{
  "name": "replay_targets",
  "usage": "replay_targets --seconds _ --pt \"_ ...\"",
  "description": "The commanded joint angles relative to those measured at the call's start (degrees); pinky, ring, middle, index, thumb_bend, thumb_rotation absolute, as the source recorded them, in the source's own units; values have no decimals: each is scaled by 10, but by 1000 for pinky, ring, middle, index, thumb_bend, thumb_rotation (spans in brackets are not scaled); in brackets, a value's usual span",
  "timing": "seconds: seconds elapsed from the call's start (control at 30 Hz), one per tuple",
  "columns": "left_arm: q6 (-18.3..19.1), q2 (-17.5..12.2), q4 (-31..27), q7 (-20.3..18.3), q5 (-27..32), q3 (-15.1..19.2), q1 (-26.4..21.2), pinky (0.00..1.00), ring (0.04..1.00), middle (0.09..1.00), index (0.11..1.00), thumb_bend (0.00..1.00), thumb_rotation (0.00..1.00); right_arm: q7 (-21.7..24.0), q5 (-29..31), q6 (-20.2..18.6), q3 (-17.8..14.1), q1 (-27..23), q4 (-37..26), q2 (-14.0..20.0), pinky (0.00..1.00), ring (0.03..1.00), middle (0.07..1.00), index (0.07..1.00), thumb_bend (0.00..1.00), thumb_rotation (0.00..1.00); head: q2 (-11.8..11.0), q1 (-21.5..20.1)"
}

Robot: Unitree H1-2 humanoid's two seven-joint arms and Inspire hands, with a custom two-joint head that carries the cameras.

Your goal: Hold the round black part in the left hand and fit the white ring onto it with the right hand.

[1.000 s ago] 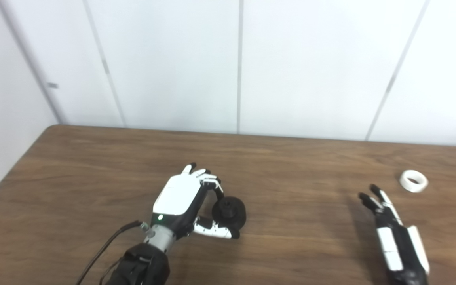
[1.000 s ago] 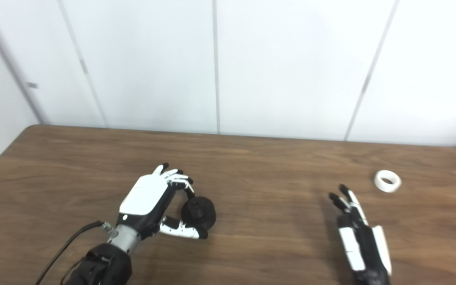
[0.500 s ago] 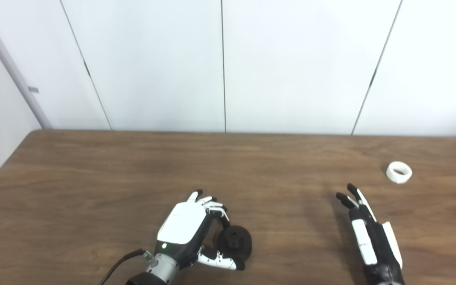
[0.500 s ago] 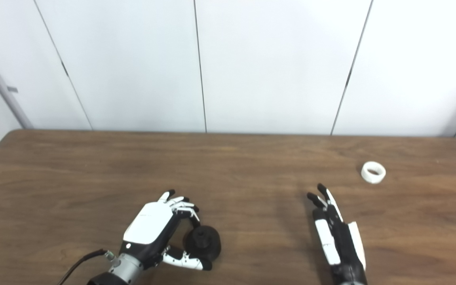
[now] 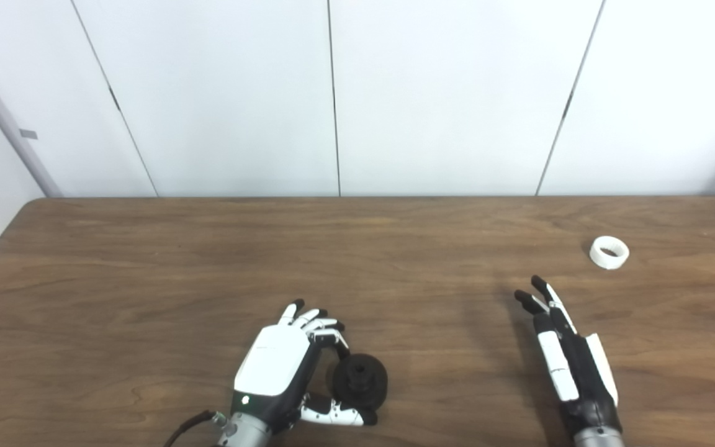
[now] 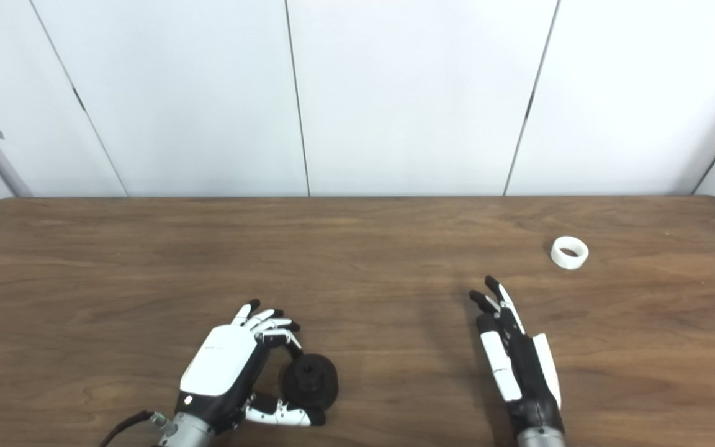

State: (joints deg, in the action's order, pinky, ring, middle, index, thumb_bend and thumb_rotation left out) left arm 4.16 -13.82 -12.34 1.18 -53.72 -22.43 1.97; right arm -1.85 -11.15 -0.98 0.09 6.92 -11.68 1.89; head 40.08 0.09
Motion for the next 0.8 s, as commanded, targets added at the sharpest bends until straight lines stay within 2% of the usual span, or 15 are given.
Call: replay_targets --seconds 0.0,0.5,0.67,0.77 --pt "-5 -7 11 2 -9 4 2 1000 888 780 484 524 52 5 10 0 0 -1 -18 4 1000 922 877 958 582 1000 3 -1" --pt "-22 -8 42 34 -17 17 8 1000 884 776 484 524 51 16 47 -11 -8 -3 -40 11 1000 940 891 958 580 1000 14 -20" --pt "-23 -10 46 37 -22 15 5 1000 878 771 484 524 52 16 57 -32 -16 -17 -56 14 1000 946 893 954 578 1000 16 -22" --pt "-23 -11 47 37 -19 18 3 1000 876 770 484 524 52 18 57 -59 -22 -32 -78 24 1000 949 895 960 561 1000 16 -22"
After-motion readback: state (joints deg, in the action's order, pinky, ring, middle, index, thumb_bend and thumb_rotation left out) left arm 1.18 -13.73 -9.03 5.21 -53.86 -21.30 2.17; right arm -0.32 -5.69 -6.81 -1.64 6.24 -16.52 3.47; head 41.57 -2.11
